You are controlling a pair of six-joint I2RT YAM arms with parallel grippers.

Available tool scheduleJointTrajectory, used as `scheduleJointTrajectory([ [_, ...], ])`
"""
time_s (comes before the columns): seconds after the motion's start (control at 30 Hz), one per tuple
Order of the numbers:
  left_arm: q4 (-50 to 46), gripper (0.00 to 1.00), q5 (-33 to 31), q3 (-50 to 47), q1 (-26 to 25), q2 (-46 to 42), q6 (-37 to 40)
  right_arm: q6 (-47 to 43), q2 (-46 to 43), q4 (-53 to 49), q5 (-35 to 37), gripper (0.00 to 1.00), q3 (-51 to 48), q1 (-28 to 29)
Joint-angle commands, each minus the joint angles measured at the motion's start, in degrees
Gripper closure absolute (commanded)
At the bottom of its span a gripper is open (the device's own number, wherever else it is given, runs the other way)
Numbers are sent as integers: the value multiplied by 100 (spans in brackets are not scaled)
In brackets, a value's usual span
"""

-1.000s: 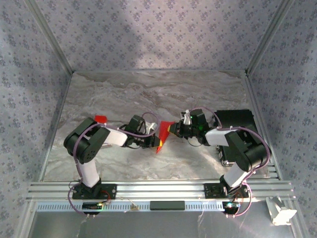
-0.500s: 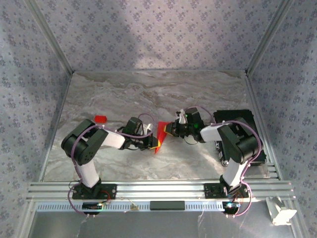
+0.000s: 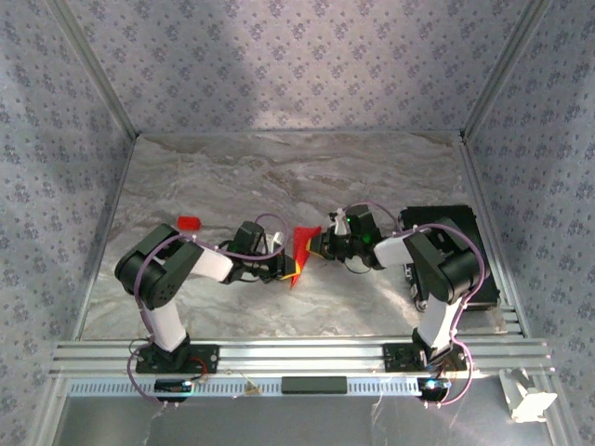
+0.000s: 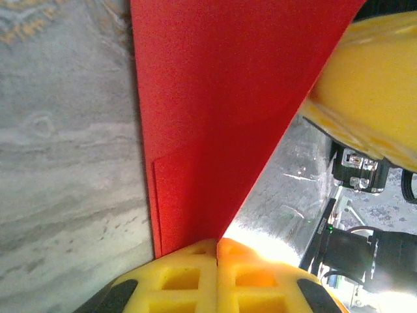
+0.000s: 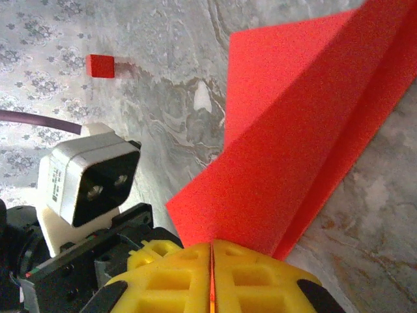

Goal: Fold a paper plane with a square sheet of paper (pick it up from the middle)
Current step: Fold the wing for the fifth time at the center of the table.

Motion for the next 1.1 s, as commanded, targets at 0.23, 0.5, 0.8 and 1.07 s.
scheduleJointTrajectory([
  [0.23,-108,100,-310,-190,59,77,-127,-45,206,21,-157,90,235,205],
  [0.5,-176,100,-396,-218,62,68,-177,19,391,139,-144,90,357,240],
  [0.8,-252,97,-384,-105,52,-46,-60,127,492,248,-149,90,350,246],
  [1.07,-699,82,-486,309,57,-268,257,170,429,308,-135,91,257,257],
])
